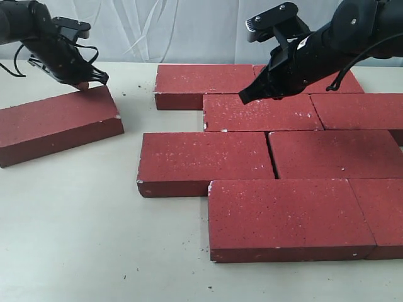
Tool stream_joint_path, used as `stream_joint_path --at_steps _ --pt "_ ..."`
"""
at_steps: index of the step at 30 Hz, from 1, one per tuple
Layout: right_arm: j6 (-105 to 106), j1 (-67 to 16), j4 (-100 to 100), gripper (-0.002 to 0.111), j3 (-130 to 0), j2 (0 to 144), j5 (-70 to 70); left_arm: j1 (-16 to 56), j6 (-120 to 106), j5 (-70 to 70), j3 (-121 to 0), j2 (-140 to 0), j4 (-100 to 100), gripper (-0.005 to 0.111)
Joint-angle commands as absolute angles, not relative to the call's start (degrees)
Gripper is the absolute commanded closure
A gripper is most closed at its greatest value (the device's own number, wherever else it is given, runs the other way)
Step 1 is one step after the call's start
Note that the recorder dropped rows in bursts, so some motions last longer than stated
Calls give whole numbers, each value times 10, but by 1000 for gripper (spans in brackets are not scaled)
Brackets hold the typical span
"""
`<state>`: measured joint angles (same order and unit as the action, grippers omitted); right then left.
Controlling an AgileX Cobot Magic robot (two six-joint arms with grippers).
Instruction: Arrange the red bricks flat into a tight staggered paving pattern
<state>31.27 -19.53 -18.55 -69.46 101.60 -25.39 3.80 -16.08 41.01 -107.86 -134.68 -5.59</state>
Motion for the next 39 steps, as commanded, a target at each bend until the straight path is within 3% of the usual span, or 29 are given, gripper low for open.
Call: stream_joint_path --at_steps 1,16,26,31,39 --pt "316 -195 -186 109 -694 1017 -247 54 -189 438 -1081 -1341 -58 107" --pt "316 -195 -184 109 -694 1017 -266 46 -180 539 -1046 -1214 -50 107" --pt "316 -195 -187 109 -694 1017 -265 -98 -18 460 -806 -1081 117 107" --pt "315 -195 -187 109 -694 1017 -264 -168 26 425 -757 -1059 108 107" --pt "315 -195 -190 109 -694 1017 -259 -177 9 402 -743 -1121 47 107"
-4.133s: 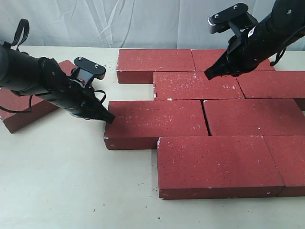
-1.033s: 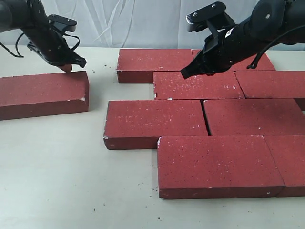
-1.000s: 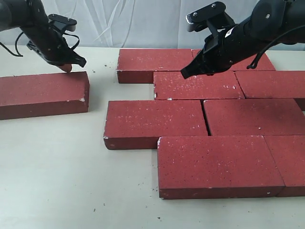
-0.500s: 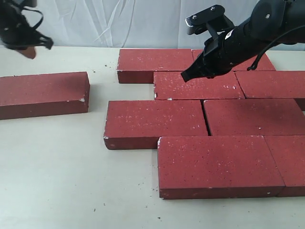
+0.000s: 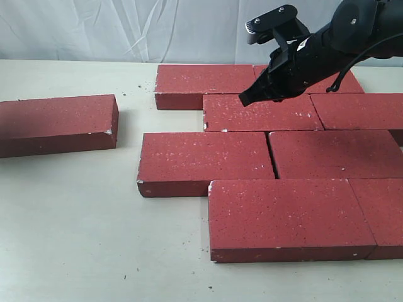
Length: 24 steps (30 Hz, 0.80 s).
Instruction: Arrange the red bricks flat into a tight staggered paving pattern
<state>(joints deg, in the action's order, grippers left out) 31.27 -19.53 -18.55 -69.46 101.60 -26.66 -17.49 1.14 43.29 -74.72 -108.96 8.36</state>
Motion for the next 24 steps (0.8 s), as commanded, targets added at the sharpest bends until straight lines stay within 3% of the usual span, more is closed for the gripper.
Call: stream_joint_path --at_steps 1,14,24 --pt "315 -195 -190 109 -694 1017 -259 -177 0 397 -743 -1129 38 107" --pt "315 -195 -192 109 -694 1017 -246 -174 -159 351 -743 -1146 -169 107" --pt "319 -195 -202 109 -695 1046 -216 -141 -187 347 -743 -1146 -194 107"
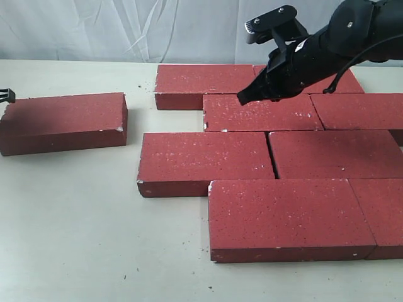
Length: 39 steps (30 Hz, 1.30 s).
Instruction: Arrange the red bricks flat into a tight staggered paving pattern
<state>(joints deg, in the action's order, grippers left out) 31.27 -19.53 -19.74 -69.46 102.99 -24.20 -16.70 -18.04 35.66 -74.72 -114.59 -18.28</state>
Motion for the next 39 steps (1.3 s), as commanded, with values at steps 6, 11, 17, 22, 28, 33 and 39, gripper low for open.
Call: stream_joint_path --at_steps 6,11,17,22,28,33,39 --pt "375 -215 -246 109 -706 1054 -210 -118 -196 313 -743 -1146 -199 107" --pt "386 -241 -262 109 -801 1114 -253 -118 -196 282 -743 -1145 -180 107" --pt "386 -241 -297 109 -996 1247 -427 -124 -189 229 -718 -1145 -144 107" --pt "383 -264 -313 109 -1131 1338 -504 -131 -183 227 -701 -1145 -144 107" --pt "260 -316 -160 109 -1286 1436 -519 -131 -185 193 -678 -1145 -150 107" --pt "192 -348 -84 109 -1402 1518 -519 -131 -185 176 -677 -1146 -158 107" --pt "179 -355 -137 109 -1427 1544 -518 -118 -231 187 -677 -1146 -216 107"
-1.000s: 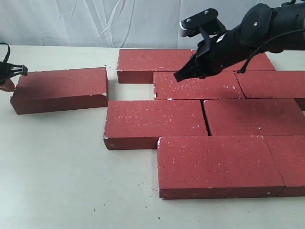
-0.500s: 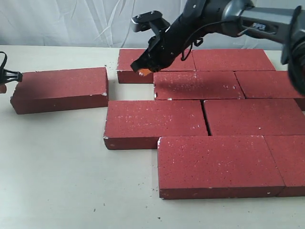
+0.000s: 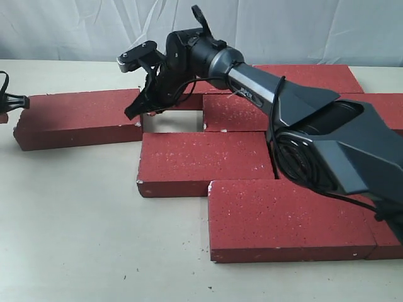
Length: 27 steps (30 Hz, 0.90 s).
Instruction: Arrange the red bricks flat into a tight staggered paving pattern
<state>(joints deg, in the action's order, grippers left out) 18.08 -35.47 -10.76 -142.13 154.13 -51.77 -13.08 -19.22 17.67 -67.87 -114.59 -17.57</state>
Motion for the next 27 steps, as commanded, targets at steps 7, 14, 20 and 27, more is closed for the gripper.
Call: stream_joint_path --at_steps 7,14,20,27 --pt "179 -368 -136 109 -1427 1528 -558 -95 -300 194 -677 -1147 -276 107" --pt "186 -377 -136 109 -1427 1496 -610 -95 -301 196 -677 -1147 -276 107" --pt "183 -377 -105 109 -1427 1496 -644 -95 -302 203 -677 -1147 -276 107" --pt "177 -377 -75 109 -1427 1496 -650 -95 -361 216 -677 -1147 -341 107"
